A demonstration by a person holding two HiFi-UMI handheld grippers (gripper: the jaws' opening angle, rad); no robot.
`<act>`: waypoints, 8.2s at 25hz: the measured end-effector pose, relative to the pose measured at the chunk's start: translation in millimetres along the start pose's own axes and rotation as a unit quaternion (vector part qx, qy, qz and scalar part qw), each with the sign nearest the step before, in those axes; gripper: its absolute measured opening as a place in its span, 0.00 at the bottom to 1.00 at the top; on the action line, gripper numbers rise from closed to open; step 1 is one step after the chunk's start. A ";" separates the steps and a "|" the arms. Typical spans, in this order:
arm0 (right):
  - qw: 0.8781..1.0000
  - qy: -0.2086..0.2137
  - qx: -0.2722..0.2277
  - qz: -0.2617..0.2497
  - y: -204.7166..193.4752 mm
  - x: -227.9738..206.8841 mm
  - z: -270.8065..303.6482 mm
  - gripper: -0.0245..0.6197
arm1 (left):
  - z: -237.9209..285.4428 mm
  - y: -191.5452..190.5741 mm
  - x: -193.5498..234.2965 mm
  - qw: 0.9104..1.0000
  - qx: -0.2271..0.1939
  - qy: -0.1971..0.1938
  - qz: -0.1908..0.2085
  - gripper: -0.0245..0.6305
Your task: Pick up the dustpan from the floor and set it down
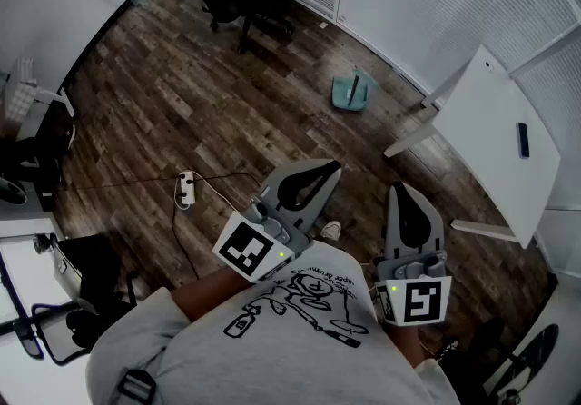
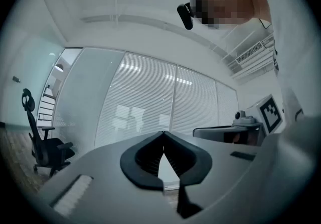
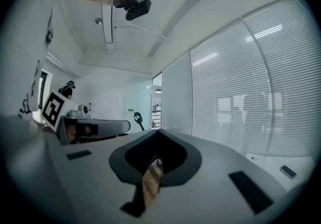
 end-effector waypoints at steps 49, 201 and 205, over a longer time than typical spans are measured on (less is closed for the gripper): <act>1.000 -0.002 -0.017 0.016 -25.7 -113.7 62.1 0.05 | 134.8 -4.6 28.2 1.000 0.008 -0.025 0.008 0.04; 0.864 0.301 0.403 0.009 -473.3 -198.0 505.9 0.28 | 376.2 -12.3 344.1 0.987 0.070 0.138 -0.040 0.04; 0.855 0.306 0.419 0.000 -490.7 -193.6 509.1 0.29 | 371.5 -16.6 347.8 0.986 0.074 0.141 -0.043 0.04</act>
Point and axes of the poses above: the fingertips, and each gripper's own axes: z forward along the fingers, x to its left, y out of its top, the point moved 8 cm from there along -z, backward along the fingers, and after that the axes turned 7 degrees about -z, right-handed, at the moved point
